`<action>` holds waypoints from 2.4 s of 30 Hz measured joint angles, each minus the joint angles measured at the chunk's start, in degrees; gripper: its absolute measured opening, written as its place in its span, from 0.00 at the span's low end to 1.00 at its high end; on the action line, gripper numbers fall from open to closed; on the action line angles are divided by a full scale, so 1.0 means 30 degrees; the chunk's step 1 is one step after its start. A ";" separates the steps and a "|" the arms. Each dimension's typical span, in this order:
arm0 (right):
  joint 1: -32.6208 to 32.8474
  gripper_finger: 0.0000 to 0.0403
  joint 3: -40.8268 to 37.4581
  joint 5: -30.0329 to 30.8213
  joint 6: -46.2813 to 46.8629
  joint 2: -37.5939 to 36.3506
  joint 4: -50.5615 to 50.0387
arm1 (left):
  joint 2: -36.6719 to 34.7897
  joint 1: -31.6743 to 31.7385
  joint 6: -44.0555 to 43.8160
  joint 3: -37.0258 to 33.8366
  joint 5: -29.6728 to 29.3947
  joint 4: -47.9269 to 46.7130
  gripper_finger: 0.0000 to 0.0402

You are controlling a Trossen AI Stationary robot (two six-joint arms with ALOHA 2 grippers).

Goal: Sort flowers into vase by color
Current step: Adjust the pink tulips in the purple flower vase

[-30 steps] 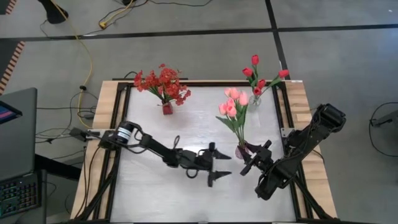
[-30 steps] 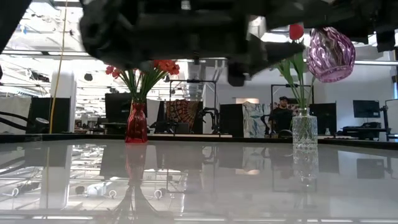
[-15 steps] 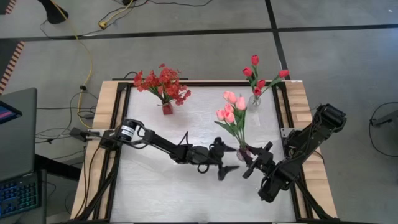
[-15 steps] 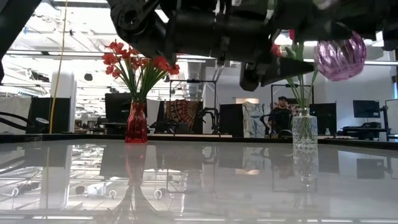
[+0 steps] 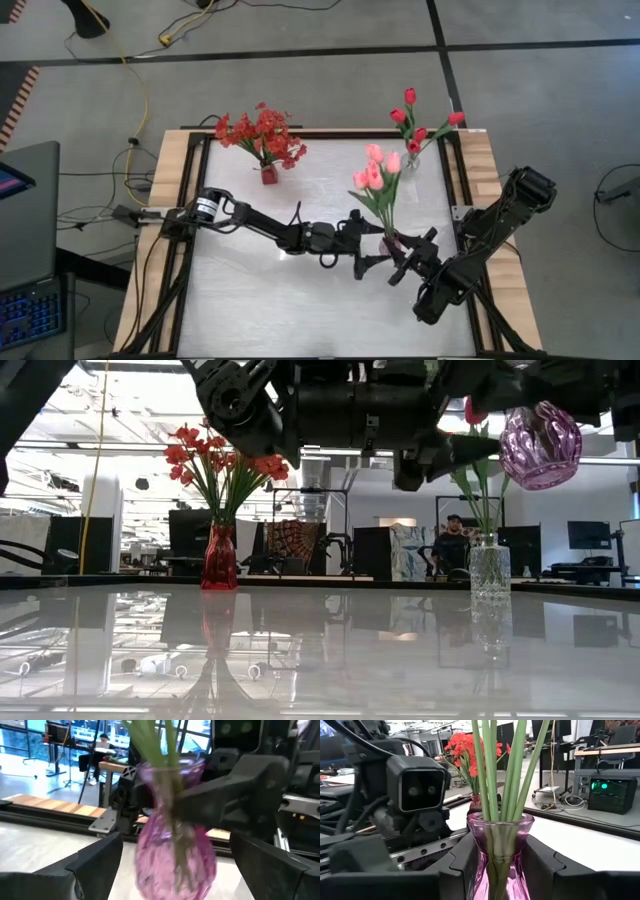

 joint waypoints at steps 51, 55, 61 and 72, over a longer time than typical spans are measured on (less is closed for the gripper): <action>-0.0465 0.41 -0.0007 -0.0007 -0.2251 0.0000 0.1104 | -0.0015 0.0445 -0.0794 0.1242 0.1282 -0.3346 0.64; -0.0543 0.46 -0.0007 0.0008 -0.2266 0.0000 0.1020 | -0.0015 0.0441 -0.0787 0.1242 0.1110 -0.3374 0.64; -0.0596 0.57 -0.0007 -0.0319 -0.3368 -0.0015 0.0901 | -0.0007 0.0448 -0.0787 0.1234 0.1078 -0.3844 0.64; -0.1106 0.68 -0.0007 -0.5105 -0.3781 -0.1355 -0.0215 | -0.0125 0.0462 0.0357 0.1220 0.0484 -0.5036 0.62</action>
